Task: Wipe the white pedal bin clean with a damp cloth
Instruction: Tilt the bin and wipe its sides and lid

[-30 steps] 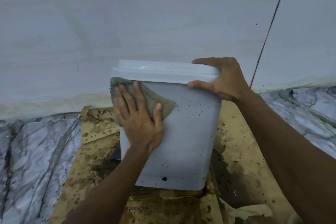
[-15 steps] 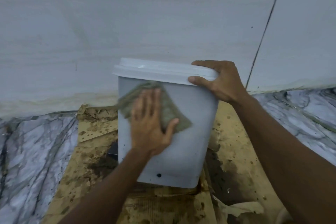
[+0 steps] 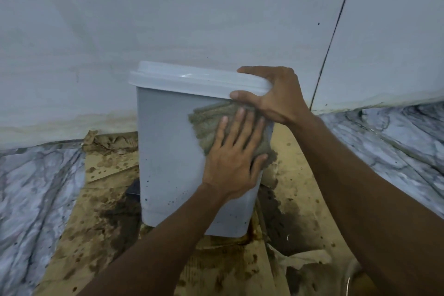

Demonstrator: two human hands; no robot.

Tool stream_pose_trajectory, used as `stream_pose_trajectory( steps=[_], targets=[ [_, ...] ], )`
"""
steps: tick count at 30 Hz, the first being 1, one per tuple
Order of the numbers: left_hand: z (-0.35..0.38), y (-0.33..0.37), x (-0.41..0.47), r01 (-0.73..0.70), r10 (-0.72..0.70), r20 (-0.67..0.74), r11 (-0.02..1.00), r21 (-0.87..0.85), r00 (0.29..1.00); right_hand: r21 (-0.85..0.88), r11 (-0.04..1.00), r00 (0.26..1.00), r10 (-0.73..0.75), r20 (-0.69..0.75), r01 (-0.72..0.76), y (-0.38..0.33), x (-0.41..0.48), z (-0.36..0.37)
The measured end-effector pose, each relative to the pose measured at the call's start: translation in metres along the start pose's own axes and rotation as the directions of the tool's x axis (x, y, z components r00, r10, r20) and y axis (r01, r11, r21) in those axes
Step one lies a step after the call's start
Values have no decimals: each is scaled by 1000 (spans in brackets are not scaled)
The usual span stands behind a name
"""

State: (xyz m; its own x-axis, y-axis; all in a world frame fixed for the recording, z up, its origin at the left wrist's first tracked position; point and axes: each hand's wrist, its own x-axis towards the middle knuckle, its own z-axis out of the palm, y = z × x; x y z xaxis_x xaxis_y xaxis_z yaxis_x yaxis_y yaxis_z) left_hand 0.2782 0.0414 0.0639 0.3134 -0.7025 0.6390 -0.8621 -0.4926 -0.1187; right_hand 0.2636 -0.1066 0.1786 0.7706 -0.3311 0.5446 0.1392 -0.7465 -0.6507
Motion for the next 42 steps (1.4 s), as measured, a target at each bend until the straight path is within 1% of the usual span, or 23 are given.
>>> stream_pose_trajectory(
  steps=[2,4,7,9,11,12,15,17,18,20,22,25,27,28,30,31,33,34,36,37,39,41,42],
  targets=[
    [2,-5,-10,-192,188,66,980,49,980,1,1000,1000,7,4,-7,0,-2,-1],
    [7,-9,-33,-373,362,148,926,57,920,1,1000,1000,25,-1,-25,0,-4,-2],
    [22,-15,-92,-552,522,271,833,43,809,20,999,999,41,-7,-41,-2,-5,-3],
    [29,-18,-121,-615,570,324,788,45,755,18,999,999,29,-17,-29,-2,-6,-2],
    [28,-21,-118,-595,560,314,804,20,767,13,999,999,30,-21,-29,-2,-4,0],
    [26,-21,-106,-547,524,285,837,4,803,12,999,999,35,-18,-35,-2,-4,0],
    [10,-22,-54,-288,284,121,958,16,951,1,1000,1000,3,-18,-3,-1,-4,0],
    [2,-24,-31,-130,129,27,991,22,991,-4,1000,999,-30,-17,29,1,-6,0],
    [2,-23,-28,-96,96,-2,995,24,995,-8,999,999,-41,-19,41,1,-6,-1],
    [8,-17,-38,-109,109,6,994,23,994,-8,999,999,-44,-25,44,3,-7,-2],
    [18,-8,-67,-203,201,101,979,1,974,-4,1000,999,-27,-30,27,4,-7,-2],
    [34,-8,-122,-448,433,276,894,-10,858,-3,1000,999,-11,-33,11,4,-8,0],
    [39,-14,-143,-551,515,341,834,13,787,2,1000,999,-8,-32,8,3,-8,1],
    [39,-17,-145,-576,534,346,818,20,771,2,1000,999,-4,-33,4,3,-7,1],
    [35,-23,-128,-557,525,294,830,29,799,2,1000,999,5,-34,-5,1,-6,1],
    [28,-27,-111,-493,472,245,870,28,847,2,1000,999,6,-32,-6,1,-6,1],
    [12,-39,-72,-273,267,130,962,28,955,11,1000,999,1,-34,-1,3,-6,1],
    [4,-48,-54,-156,153,72,987,35,986,18,1000,999,-2,-36,2,3,-6,1],
    [-7,-64,-34,13,-12,-23,998,60,1000,21,1000,999,-20,-36,20,4,-6,1],
    [-8,-67,-33,42,-40,-39,997,69,998,17,1000,999,-26,-37,26,5,-6,1],
    [0,-66,-55,-16,16,6,998,64,1000,15,1000,999,-10,-42,11,5,-4,1],
    [14,-58,-104,-158,152,121,987,41,981,11,1000,999,6,-40,-5,4,-4,1],
    [22,-56,-132,-255,242,193,966,48,951,10,1000,999,8,-36,-8,4,-4,1]
  ],
)
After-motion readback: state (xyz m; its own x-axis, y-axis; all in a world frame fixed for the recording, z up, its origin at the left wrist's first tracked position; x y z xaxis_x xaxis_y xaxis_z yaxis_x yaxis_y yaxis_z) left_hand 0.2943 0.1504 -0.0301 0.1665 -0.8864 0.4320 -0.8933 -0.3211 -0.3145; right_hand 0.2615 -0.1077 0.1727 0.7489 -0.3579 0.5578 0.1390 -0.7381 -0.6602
